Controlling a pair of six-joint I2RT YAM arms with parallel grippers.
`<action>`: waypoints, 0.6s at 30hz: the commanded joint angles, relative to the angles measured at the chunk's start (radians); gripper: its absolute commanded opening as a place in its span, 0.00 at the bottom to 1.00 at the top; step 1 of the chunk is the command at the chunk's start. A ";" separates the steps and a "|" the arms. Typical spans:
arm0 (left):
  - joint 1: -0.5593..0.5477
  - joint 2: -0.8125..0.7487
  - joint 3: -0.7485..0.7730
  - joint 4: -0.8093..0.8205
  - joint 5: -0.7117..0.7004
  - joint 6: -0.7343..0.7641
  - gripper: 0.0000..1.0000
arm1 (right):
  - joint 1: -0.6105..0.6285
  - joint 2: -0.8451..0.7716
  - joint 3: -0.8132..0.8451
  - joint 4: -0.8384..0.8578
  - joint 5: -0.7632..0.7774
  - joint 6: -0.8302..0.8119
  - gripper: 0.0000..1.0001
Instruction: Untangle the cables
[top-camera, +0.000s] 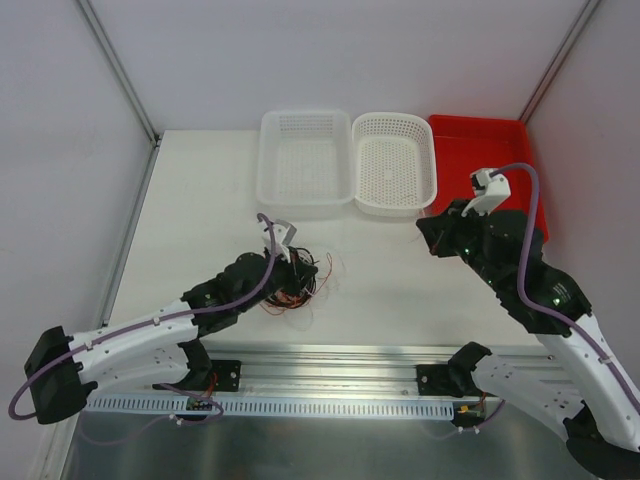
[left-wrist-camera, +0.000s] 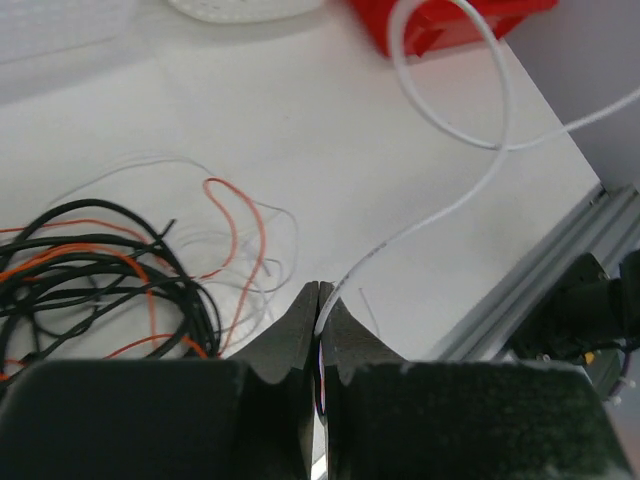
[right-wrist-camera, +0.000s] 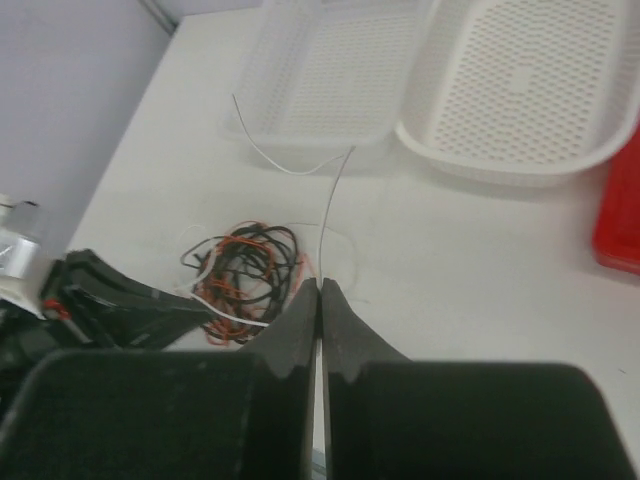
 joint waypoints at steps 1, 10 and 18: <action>0.093 -0.098 -0.047 -0.120 -0.080 -0.065 0.00 | -0.025 -0.070 0.014 -0.108 0.197 -0.074 0.01; 0.351 -0.220 -0.067 -0.301 0.032 -0.188 0.00 | -0.061 -0.110 0.047 -0.196 0.335 -0.131 0.01; 0.369 -0.111 0.060 -0.338 0.177 -0.163 0.24 | -0.077 -0.038 0.162 -0.169 0.323 -0.218 0.01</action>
